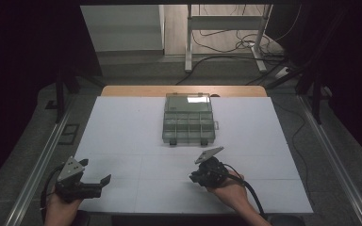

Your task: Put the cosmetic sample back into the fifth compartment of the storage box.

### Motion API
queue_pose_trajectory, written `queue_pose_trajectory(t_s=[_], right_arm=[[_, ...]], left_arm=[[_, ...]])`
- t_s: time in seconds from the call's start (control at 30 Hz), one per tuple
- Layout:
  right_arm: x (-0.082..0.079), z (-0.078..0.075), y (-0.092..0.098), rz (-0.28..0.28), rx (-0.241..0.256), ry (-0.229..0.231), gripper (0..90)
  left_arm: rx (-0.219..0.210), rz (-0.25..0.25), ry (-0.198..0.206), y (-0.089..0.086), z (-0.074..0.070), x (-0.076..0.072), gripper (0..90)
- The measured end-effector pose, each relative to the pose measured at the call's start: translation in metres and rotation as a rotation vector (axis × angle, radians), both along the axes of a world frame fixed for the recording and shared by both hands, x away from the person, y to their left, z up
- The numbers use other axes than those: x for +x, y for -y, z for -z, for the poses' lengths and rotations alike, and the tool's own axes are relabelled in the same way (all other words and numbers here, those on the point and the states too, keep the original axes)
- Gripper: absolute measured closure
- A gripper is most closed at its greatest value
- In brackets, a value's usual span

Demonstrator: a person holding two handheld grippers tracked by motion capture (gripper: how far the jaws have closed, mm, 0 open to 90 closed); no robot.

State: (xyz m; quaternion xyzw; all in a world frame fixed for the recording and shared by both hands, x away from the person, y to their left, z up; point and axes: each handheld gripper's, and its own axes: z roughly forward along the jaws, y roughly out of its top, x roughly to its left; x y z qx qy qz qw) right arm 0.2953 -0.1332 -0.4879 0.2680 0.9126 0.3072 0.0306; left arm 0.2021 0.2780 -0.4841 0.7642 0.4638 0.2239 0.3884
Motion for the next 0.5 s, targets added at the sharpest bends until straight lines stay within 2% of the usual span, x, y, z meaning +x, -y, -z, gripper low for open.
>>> queue_pose_trajectory(t_s=[0.23,0.5], right_arm=[[0.01,-0.004,0.002,0.024,0.039,-0.009,80.1],[0.02,-0.008,0.003,0.046,0.067,0.003,80.1]], left_arm=[[0.0,0.002,0.0,0.0,0.0,0.0,0.5],[0.0,0.003,-0.001,0.001,0.0,0.0,0.5]])
